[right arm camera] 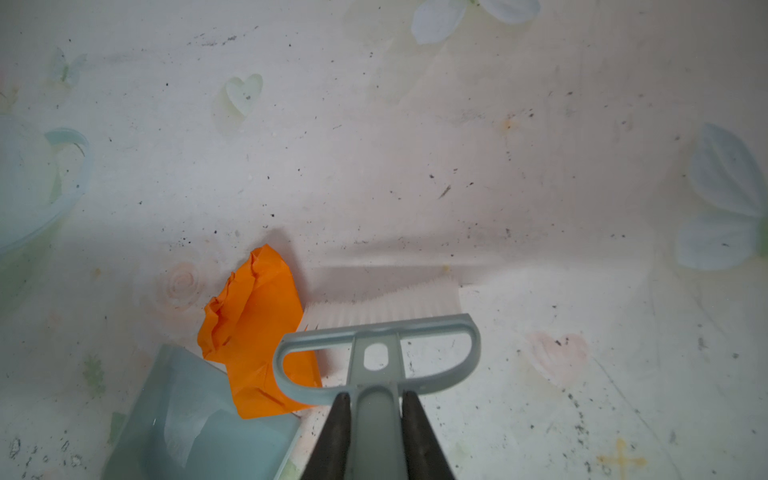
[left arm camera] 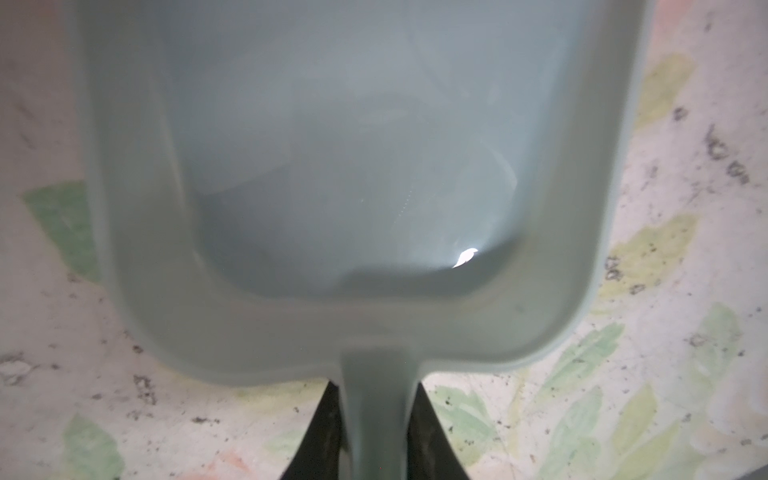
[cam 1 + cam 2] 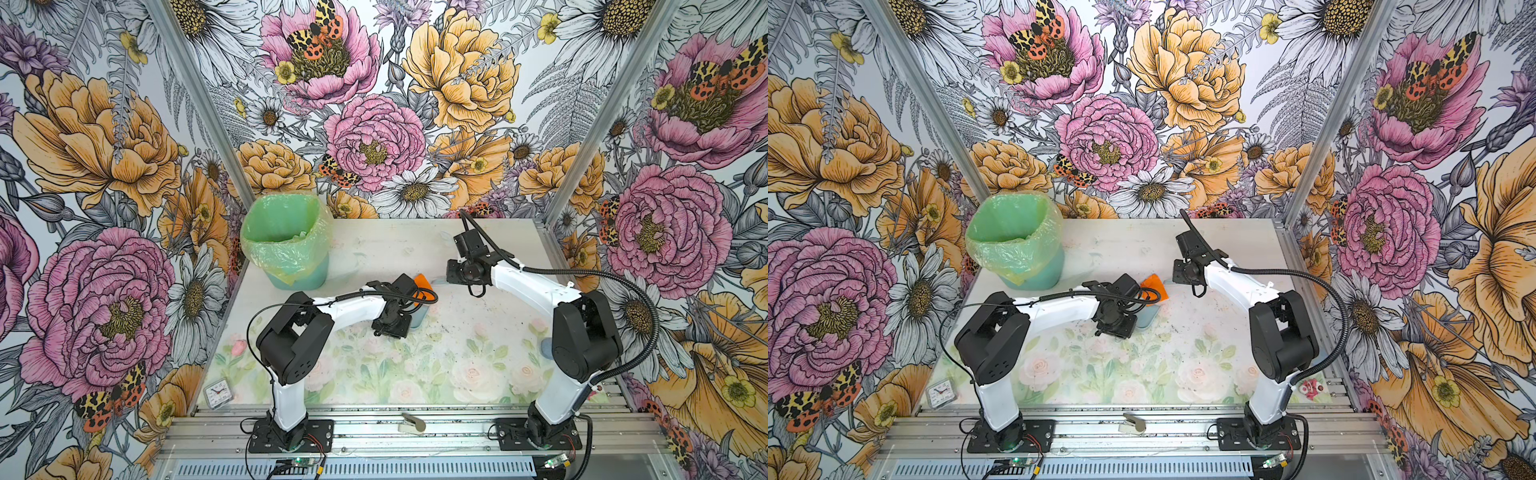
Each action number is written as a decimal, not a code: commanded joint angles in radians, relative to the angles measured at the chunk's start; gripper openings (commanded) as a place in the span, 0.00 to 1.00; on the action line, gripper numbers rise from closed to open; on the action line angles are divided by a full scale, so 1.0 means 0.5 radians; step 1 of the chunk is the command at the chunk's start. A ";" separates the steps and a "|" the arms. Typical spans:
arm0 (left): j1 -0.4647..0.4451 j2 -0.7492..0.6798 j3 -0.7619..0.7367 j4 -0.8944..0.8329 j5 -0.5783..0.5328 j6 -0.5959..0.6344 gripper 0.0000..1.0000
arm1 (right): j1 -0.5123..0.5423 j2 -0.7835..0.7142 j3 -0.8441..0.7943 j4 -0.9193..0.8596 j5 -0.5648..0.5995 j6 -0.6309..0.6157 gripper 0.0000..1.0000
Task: Sweep away the paper scraps from the table
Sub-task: 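Brush the orange scrap toward the dustpan with the right brush, then sweep the orange scrap into the dustpan held by the left gripper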
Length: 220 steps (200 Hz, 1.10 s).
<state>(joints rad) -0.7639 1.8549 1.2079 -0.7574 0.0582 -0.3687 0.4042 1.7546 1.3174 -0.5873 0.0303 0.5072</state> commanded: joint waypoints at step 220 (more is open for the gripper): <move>-0.027 0.027 0.024 0.032 -0.076 -0.064 0.15 | 0.052 0.203 0.484 0.287 0.054 -0.150 0.00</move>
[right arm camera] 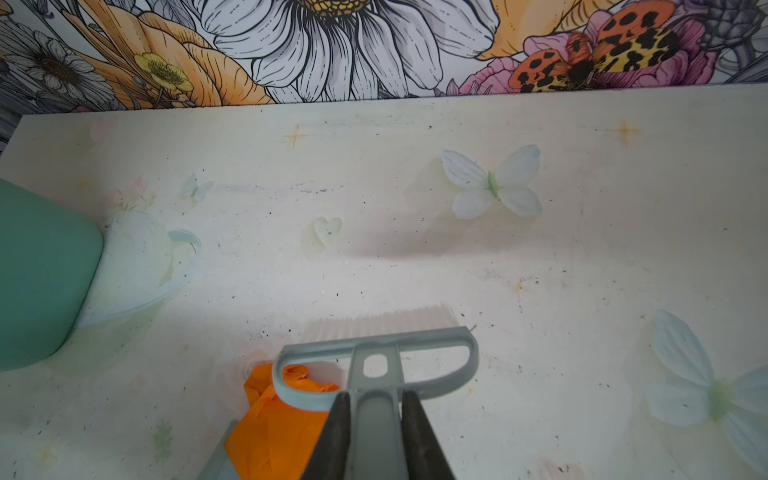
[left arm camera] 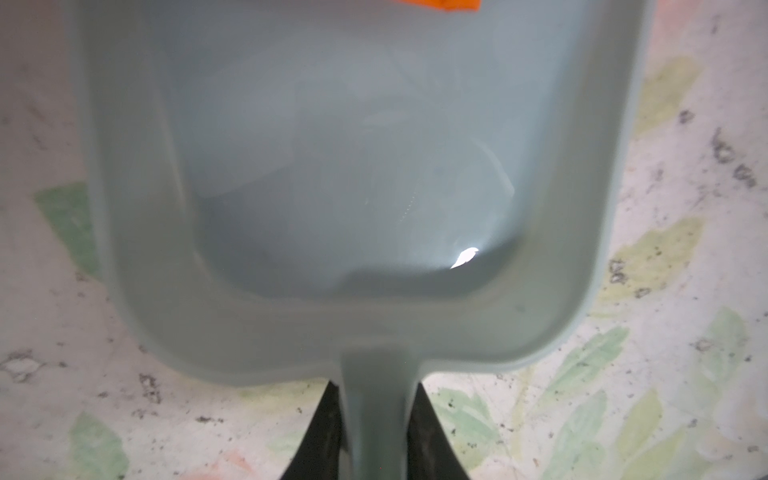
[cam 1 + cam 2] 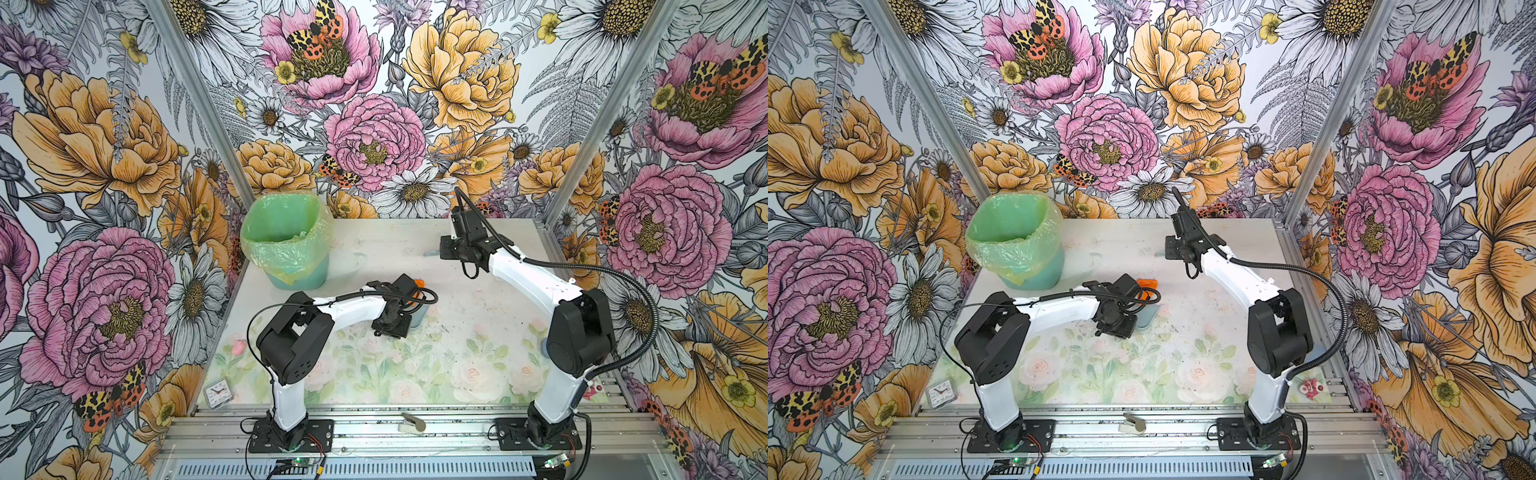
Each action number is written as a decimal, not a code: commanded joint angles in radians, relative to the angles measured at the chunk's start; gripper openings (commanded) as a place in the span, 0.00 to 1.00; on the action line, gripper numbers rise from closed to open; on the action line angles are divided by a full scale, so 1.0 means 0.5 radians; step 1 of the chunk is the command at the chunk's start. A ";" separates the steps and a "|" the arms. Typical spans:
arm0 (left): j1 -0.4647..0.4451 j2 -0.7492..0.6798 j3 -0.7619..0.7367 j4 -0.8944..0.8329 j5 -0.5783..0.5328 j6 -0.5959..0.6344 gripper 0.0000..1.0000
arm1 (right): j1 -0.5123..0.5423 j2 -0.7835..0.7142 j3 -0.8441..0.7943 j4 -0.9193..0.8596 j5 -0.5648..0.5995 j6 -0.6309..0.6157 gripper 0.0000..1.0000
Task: Sweep away the paper scraps from the table
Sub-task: 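Sweep the orange scrap into the dustpan held by the left gripper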
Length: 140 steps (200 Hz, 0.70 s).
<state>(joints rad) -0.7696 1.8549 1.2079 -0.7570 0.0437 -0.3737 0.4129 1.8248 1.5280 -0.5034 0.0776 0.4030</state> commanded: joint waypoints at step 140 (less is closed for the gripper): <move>-0.016 0.043 0.020 0.076 -0.053 -0.092 0.14 | 0.322 -0.155 -0.447 0.123 -0.186 0.122 0.00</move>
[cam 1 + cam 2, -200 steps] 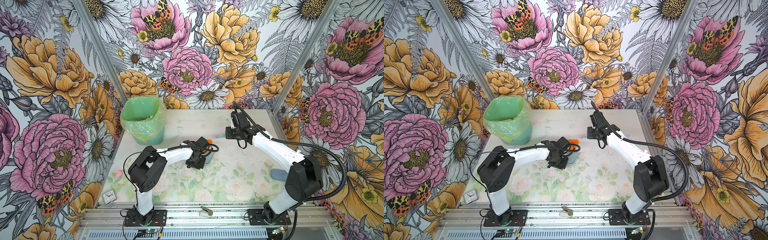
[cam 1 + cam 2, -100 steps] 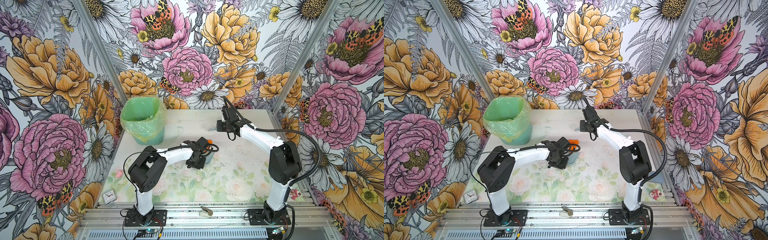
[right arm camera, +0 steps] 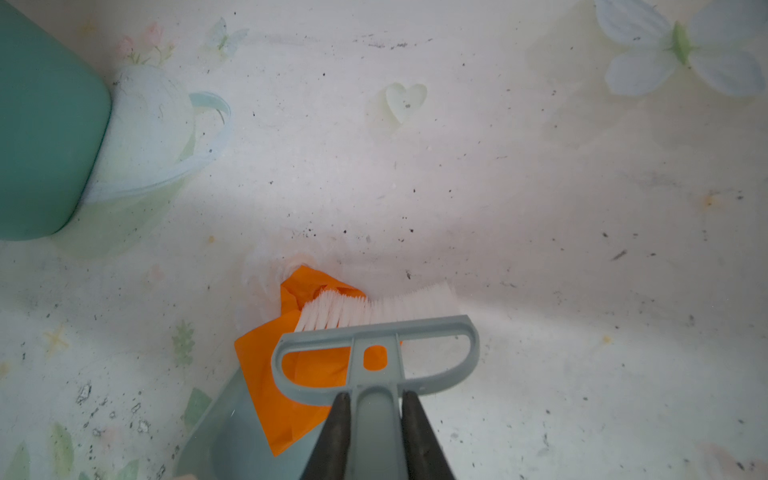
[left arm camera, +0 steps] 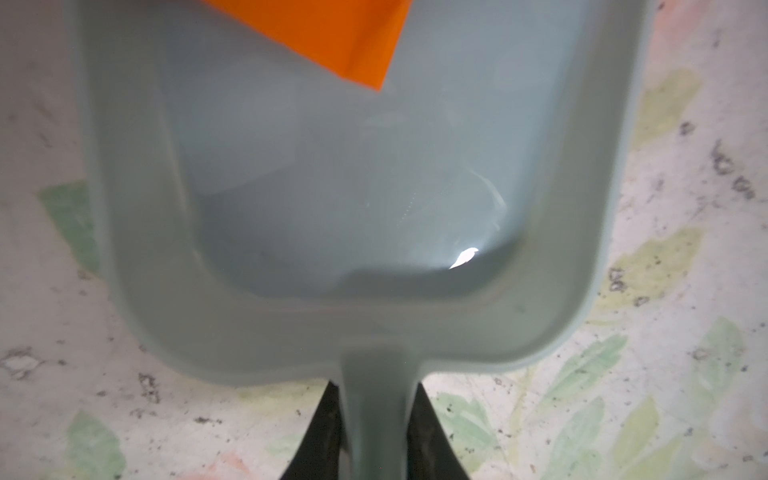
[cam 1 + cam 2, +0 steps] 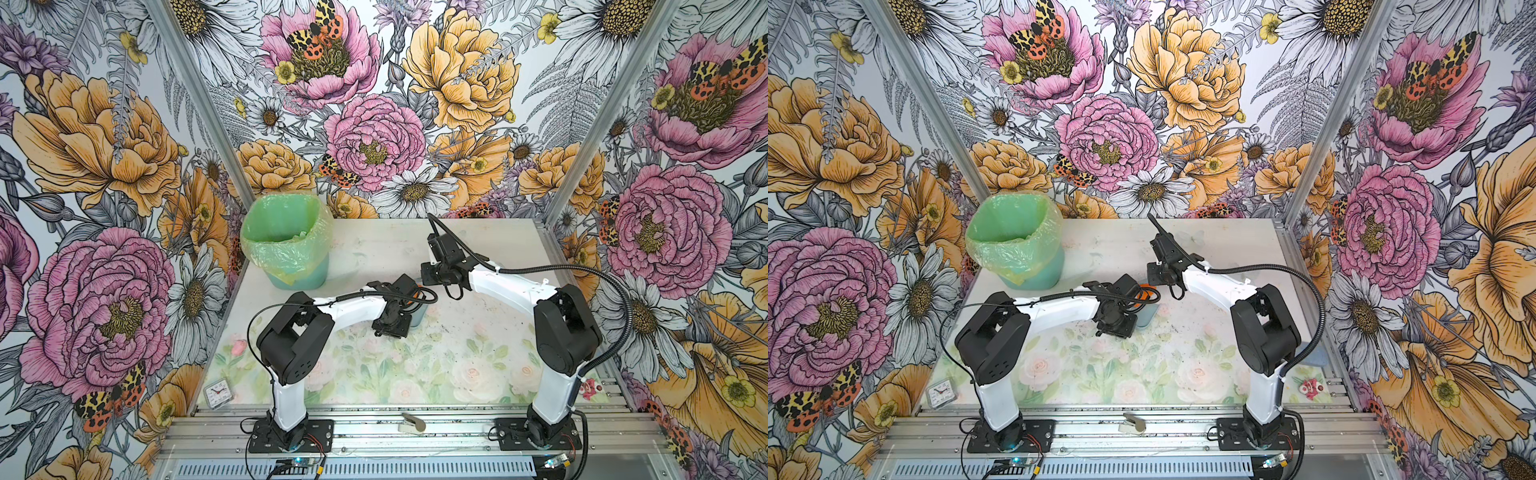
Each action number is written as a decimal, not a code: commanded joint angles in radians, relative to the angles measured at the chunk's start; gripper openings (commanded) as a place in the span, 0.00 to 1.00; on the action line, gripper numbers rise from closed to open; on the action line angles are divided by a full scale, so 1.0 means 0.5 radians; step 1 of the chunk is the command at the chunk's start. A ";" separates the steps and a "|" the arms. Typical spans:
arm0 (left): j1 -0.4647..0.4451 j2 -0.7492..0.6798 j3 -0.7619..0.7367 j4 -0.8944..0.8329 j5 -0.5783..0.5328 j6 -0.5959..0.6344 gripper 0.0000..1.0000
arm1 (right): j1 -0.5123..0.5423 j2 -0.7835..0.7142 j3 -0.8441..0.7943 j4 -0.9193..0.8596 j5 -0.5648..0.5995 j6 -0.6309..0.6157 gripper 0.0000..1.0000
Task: Sweep away the paper scraps from the table
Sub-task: 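Sweep the orange scrap into the dustpan held by the left gripper, then lift the dustpan toward the green bin with the left while the right draws back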
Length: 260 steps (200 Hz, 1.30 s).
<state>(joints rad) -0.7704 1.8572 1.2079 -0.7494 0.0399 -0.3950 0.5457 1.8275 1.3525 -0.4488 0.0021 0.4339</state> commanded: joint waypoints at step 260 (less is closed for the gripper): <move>0.020 -0.486 0.104 -0.084 -0.260 -0.005 0.15 | -0.334 -0.900 -0.121 -0.100 -0.046 0.111 0.00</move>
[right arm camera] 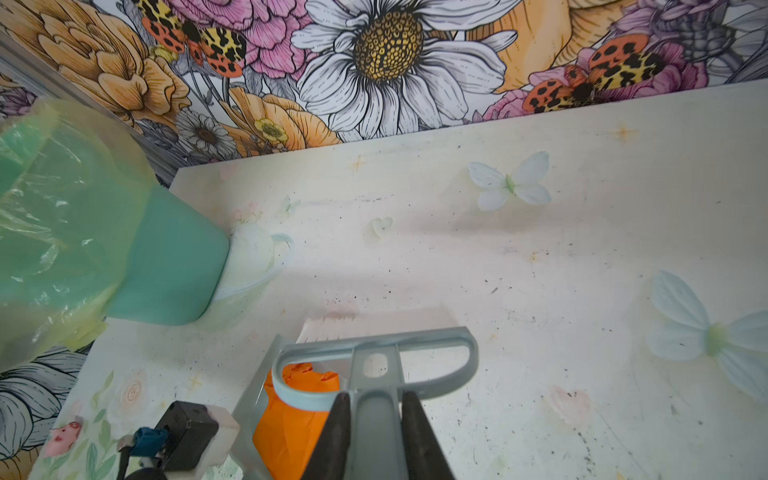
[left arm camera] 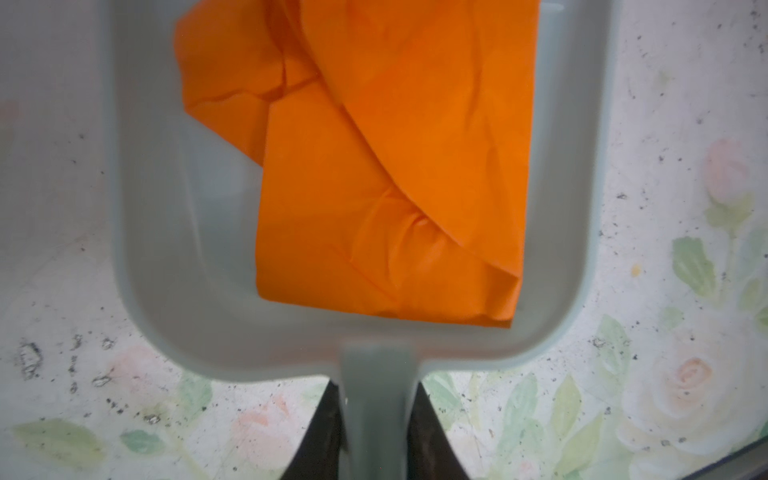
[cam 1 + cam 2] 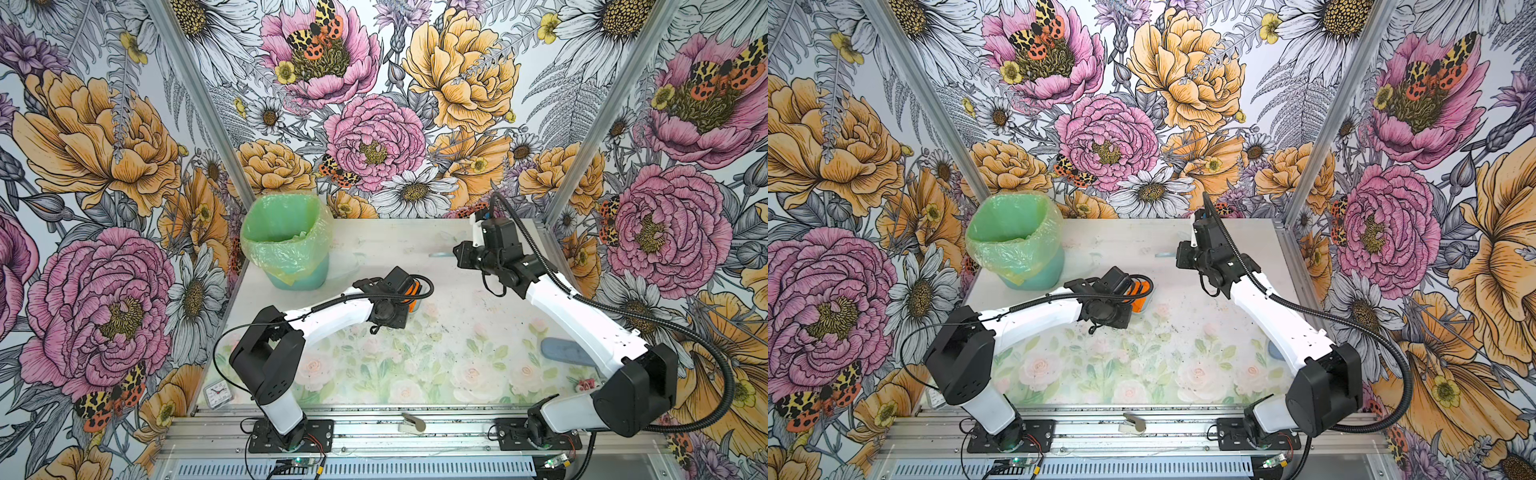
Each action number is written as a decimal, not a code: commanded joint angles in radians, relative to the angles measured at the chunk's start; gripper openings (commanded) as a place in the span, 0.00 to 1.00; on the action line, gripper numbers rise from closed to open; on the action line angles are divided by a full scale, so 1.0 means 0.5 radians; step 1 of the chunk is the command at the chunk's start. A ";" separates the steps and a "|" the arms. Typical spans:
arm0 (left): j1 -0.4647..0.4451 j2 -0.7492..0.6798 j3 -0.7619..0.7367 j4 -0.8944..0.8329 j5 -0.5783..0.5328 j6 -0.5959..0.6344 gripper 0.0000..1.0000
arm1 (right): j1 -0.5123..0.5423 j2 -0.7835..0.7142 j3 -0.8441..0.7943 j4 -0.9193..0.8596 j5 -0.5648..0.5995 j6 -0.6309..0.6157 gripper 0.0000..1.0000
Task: Sweep away the paper scraps from the table
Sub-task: 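Lift the dustpan toward the green bin with the left while the right draws back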
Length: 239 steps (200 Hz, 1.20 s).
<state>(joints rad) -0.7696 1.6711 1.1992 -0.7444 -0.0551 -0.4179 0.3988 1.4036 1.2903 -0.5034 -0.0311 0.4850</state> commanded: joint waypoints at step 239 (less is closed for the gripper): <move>1.048 -0.763 0.641 -0.410 0.227 0.342 0.17 | -0.116 0.043 -0.189 0.031 -0.052 0.069 0.00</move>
<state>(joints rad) -0.2733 1.2980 1.4528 -0.9154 0.0898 -0.2928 0.3454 1.4235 1.2106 -0.5064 -0.0540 0.5079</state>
